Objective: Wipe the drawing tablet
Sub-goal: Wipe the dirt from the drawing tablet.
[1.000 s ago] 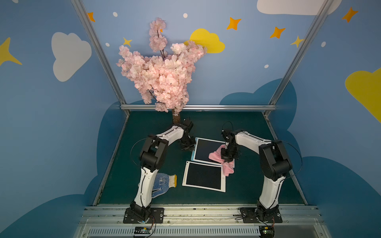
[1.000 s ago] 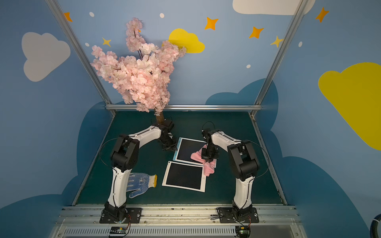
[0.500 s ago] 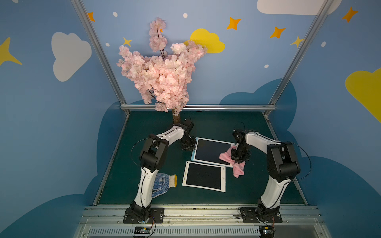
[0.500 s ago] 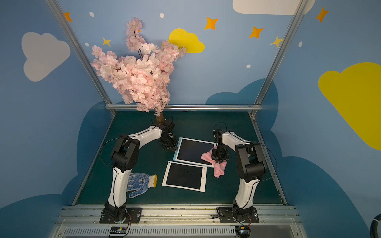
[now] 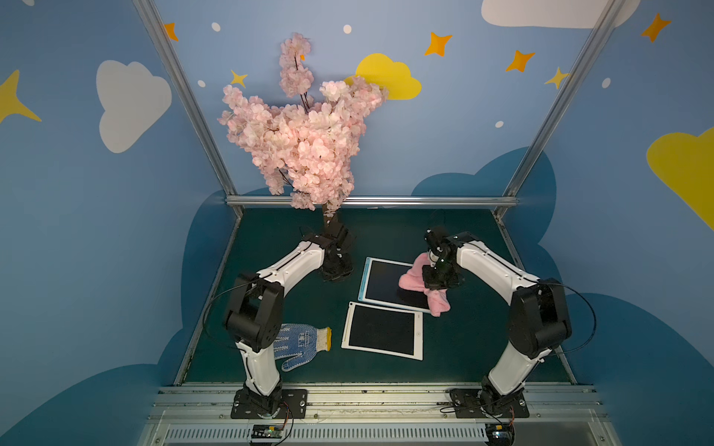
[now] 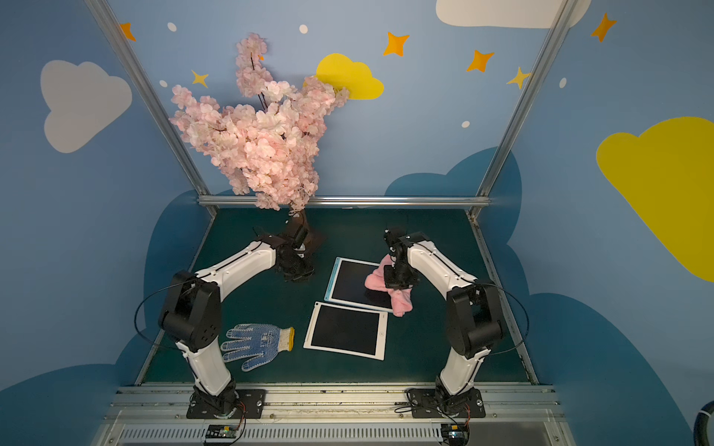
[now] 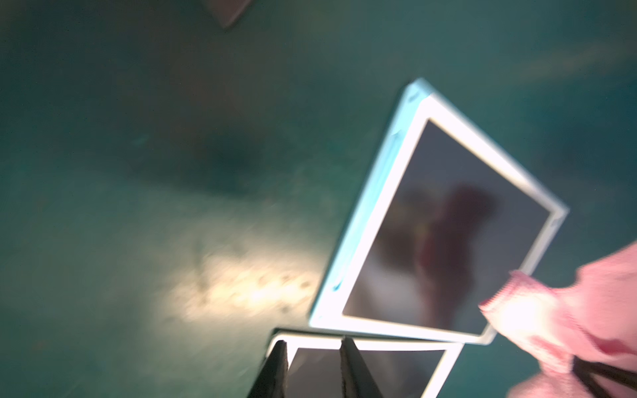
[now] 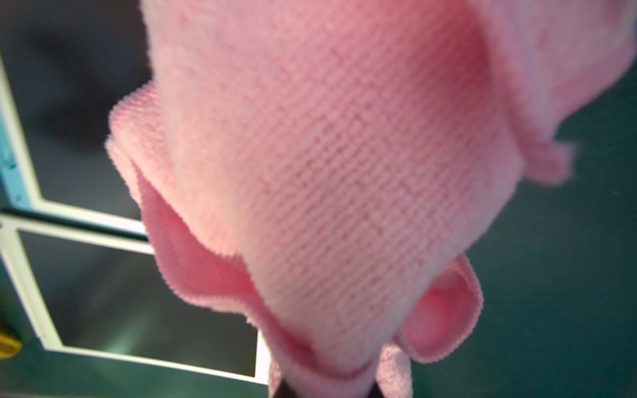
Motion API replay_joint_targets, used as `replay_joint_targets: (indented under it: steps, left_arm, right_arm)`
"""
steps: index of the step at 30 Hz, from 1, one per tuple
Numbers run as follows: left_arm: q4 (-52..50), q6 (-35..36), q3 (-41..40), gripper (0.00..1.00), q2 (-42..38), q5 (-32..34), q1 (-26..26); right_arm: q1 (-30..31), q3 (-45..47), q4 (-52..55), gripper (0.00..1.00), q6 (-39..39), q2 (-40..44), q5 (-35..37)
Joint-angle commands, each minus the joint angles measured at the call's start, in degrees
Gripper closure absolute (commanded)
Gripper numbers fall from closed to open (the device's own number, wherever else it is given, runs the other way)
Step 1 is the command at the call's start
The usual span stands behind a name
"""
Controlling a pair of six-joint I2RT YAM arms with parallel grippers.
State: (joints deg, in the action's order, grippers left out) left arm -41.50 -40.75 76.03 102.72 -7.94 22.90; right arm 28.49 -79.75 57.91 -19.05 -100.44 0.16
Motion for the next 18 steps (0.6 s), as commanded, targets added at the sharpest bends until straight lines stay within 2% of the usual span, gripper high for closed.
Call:
replay_joint_targets:
  steps: [1, 6, 10, 14, 18]
  left_arm:
    - [0.53, -0.89, -7.48, 0.77, -3.39, -1.63, -1.09]
    - [2.15, -2.47, -15.28, 0.83, -8.27, -4.22, -1.01]
    - [2.44, -2.58, -17.40, 0.83, -8.82, -3.35, -1.25]
    - [2.91, -2.36, -17.33, 0.84, -8.59, -3.13, -1.27]
    - [2.87, -2.13, -17.50, 0.84, -9.18, -3.82, -1.12]
  right_arm:
    - [7.32, -1.40, -1.09, 1.00, 0.91, -0.82, -2.55]
    - [17.95, -7.24, -2.20, 1.00, -1.97, -8.02, -6.57]
    - [24.86, -12.23, -0.87, 1.00, -4.54, -14.12, -7.28]
    - [28.32, -15.26, -0.29, 1.00, -6.03, -18.83, -10.36]
    - [28.79, -16.75, -0.69, 1.00, -7.20, -22.06, -11.92]
